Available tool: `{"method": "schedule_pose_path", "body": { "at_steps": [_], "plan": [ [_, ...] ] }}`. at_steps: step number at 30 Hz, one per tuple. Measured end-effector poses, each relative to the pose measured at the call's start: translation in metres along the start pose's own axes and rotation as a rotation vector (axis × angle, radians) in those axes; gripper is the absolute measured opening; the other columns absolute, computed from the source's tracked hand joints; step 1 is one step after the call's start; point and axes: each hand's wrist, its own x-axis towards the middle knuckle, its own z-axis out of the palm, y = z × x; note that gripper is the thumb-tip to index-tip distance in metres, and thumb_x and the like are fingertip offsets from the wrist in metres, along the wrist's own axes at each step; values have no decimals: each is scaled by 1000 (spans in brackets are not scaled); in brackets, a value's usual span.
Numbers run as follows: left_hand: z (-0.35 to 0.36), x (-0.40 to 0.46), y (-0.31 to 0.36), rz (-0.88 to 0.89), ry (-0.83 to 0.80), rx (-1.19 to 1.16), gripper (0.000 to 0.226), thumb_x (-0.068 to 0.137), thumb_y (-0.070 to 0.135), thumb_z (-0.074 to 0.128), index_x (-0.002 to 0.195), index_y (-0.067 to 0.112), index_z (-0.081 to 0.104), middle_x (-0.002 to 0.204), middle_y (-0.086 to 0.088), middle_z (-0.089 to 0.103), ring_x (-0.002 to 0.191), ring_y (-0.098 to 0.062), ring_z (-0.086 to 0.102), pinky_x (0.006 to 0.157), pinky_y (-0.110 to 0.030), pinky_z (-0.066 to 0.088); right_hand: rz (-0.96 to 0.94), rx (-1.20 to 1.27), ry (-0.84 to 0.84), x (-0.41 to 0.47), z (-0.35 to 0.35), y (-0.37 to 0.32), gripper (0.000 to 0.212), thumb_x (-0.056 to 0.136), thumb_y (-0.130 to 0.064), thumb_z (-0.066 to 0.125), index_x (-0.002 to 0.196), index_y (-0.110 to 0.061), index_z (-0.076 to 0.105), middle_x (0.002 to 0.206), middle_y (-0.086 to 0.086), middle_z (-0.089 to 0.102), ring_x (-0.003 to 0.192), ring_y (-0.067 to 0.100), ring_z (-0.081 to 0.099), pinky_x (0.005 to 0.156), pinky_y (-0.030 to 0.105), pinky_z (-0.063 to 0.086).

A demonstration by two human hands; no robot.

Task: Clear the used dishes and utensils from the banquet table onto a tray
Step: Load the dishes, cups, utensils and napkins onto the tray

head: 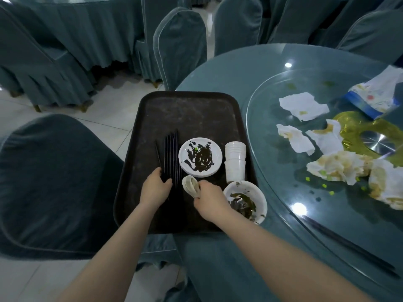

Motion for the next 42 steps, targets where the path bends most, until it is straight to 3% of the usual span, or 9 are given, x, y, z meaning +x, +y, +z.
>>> {"method": "schedule_pose_path", "body": {
  "at_steps": [4, 9, 15, 22, 25, 28, 32, 37, 42],
  "plan": [
    [-8, -9, -12, -43, -27, -106, 53, 90, 17, 57, 141, 13, 42, 134, -8, 57, 118, -22, 56, 98, -32, 41, 87, -91, -38, 5, 23, -6, 33, 88, -8, 56, 120, -4, 47, 120, 17, 56, 109, 34, 57, 81, 34, 44],
    [-17, -27, -21, -79, -46, -225, 51, 91, 14, 56, 140, 15, 43, 130, -5, 59, 107, -13, 57, 95, -30, 43, 71, -113, 58, 3, 33, -5, 38, 88, -5, 56, 123, -4, 44, 127, 16, 44, 111, 33, 54, 91, 36, 43],
    [-19, -59, -18, 45, 73, -396, 38, 89, 3, 50, 121, 22, 59, 113, 6, 67, 104, -5, 61, 91, -25, 46, -126, -34, 142, -25, 17, 5, 47, 91, -19, 54, 135, -7, 44, 132, 13, 52, 121, 29, 50, 100, 36, 40],
    [-4, -91, 3, 167, -93, -476, 41, 90, 1, 51, 117, 30, 59, 109, 16, 66, 103, 7, 59, 87, -14, 45, -229, 114, 344, -78, 0, 65, 37, 88, -9, 57, 124, -17, 61, 122, -5, 60, 112, 10, 52, 97, 18, 39],
    [4, -99, 14, 205, -155, -472, 41, 90, 1, 50, 117, 30, 59, 111, 16, 66, 104, 8, 59, 83, -10, 43, -166, 170, 482, -101, -6, 101, 36, 86, -3, 58, 118, -17, 64, 118, -9, 60, 109, 9, 56, 94, 6, 34],
    [12, -106, 29, 236, -206, -474, 40, 91, 2, 50, 121, 27, 58, 112, 16, 65, 105, 12, 57, 79, -5, 42, 28, 110, 458, -119, -9, 145, 41, 92, -9, 55, 132, -14, 55, 138, 1, 53, 129, 17, 47, 107, 19, 29],
    [24, -114, 49, 299, -273, -495, 41, 92, -1, 49, 121, 27, 56, 113, 16, 63, 105, 15, 56, 83, -4, 42, 232, 20, 271, -136, -6, 197, 58, 99, -32, 46, 151, -17, 25, 160, -1, 16, 147, 14, 15, 119, 30, 16],
    [37, -125, 61, 344, -326, -444, 43, 91, -3, 48, 117, 29, 56, 112, 17, 64, 104, 14, 56, 86, -7, 43, 340, -132, 148, -146, 12, 234, 75, 99, -51, 32, 153, -12, -4, 161, 3, -11, 147, 18, -13, 118, 36, -2],
    [42, -136, 63, 349, -339, -389, 42, 92, -3, 48, 121, 25, 56, 114, 14, 64, 106, 10, 57, 88, -15, 45, 472, -229, 191, -139, 10, 253, 86, 92, -66, 22, 151, -11, -10, 160, 7, -16, 146, 25, -17, 114, 52, -10]
  ]
}}
